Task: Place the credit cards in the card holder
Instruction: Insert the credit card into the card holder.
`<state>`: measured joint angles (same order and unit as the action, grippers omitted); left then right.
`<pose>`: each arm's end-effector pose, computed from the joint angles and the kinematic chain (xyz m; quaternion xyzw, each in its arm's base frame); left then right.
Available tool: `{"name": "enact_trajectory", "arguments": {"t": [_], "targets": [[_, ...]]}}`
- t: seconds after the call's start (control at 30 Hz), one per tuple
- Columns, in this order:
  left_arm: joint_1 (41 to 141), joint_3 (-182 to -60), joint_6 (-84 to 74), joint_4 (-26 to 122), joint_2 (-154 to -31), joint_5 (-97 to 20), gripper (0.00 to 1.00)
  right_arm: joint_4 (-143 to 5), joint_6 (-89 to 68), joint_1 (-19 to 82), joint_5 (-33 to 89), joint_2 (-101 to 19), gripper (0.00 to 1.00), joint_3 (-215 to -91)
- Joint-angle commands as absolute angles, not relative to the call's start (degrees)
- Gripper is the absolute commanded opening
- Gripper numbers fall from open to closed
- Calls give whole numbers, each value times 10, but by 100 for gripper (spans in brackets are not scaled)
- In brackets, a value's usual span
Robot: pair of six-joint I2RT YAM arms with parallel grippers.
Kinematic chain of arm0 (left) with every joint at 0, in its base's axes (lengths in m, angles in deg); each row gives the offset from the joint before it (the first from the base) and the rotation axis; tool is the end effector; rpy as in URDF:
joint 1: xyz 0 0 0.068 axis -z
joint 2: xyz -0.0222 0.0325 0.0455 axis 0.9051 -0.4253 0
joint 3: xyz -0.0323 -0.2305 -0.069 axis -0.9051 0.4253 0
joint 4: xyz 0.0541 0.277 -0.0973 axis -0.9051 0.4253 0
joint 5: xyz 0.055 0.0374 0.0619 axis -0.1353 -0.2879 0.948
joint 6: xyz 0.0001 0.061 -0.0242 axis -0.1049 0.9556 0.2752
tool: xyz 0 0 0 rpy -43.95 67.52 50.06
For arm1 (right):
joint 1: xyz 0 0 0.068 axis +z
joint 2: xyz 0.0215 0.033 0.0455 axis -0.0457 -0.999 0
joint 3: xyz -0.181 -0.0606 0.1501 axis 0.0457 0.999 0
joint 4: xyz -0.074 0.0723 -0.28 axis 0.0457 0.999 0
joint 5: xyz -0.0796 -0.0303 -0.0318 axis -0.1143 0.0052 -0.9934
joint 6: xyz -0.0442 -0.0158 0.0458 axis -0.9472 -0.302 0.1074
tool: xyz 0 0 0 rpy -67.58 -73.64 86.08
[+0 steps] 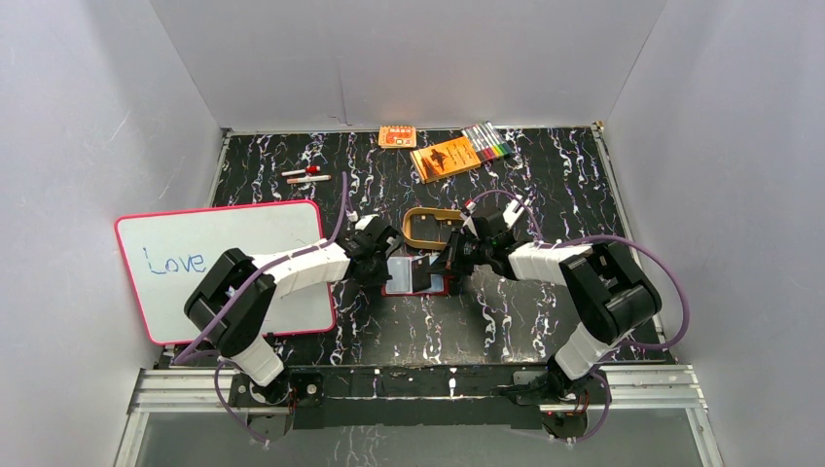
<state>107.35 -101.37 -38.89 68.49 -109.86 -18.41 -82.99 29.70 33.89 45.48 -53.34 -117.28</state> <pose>0.2666 -0.2302 0.1033 -0.0514 0.9563 -0.1172 0.2628 0.2830 0.1977 0.0766 0.0297 0.8874 0.4161 0.1963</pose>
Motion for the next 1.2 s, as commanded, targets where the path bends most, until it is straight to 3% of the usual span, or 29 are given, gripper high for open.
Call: {"name": "enact_trajectory", "arguments": {"t": [0.0,1.17], "targets": [[1071,-1004,-400,711,-1083,-148,0,-857,300,343,457,-540,0,-1194],[1071,-999,-395,691,-1113,-187,0,-917,359,353,443,-573,0,-1178]]}}
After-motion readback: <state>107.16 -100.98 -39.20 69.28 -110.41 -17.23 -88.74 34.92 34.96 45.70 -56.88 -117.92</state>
